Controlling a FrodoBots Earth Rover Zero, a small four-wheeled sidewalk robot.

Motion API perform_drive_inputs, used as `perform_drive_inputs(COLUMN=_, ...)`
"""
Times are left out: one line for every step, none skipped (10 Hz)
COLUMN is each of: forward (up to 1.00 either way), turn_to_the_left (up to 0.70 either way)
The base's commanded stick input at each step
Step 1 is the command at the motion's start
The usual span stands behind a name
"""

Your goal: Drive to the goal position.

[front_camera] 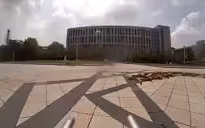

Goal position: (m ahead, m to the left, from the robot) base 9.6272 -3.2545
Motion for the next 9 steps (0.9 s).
perform_drive_inputs(forward=0.05, turn_to_the_left=0.0)
perform_drive_inputs(forward=0.05, turn_to_the_left=0.0)
perform_drive_inputs(forward=0.05, turn_to_the_left=0.0)
perform_drive_inputs(forward=0.05, turn_to_the_left=0.0)
perform_drive_inputs(forward=0.05, turn_to_the_left=0.0)
perform_drive_inputs(forward=0.05, turn_to_the_left=0.0)
perform_drive_inputs(forward=0.05, turn_to_the_left=0.0)
perform_drive_inputs(forward=0.05, turn_to_the_left=0.0)
perform_drive_inputs(forward=0.05, turn_to_the_left=0.0)
